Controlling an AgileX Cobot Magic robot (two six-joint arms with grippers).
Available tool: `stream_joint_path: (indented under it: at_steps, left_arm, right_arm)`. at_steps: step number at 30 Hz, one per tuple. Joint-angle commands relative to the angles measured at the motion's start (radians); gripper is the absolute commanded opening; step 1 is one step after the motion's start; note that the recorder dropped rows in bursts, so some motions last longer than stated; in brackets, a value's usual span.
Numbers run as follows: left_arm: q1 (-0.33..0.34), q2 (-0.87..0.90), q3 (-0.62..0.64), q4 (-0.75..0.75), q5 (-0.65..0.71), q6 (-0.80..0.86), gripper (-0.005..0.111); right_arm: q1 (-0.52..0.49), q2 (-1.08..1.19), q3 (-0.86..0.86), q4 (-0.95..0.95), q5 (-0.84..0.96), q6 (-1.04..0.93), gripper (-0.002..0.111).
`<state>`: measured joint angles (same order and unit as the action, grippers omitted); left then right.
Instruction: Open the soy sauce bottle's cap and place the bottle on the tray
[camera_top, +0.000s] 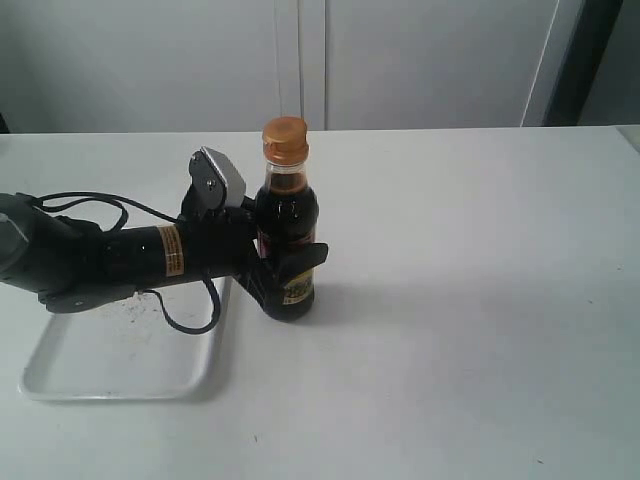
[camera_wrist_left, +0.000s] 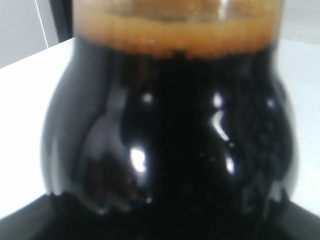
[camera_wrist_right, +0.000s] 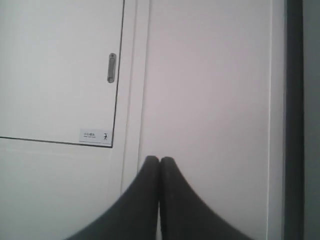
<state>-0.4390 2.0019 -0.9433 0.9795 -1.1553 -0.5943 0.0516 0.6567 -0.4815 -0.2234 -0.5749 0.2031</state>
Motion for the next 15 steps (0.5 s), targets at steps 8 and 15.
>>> stream_joint_path:
  at_steps: [8,15]
  left_arm:
    - [-0.004,0.000,0.004,0.047,0.058,-0.003,0.000]
    - [-0.004,0.000,0.004,0.050,0.057,-0.005,0.000]
  right_arm:
    - [0.053,0.320,-0.129,-0.181,-0.061,0.063,0.000]
    - [0.197,0.449,-0.136,-0.052,-0.090,-0.121,0.000]
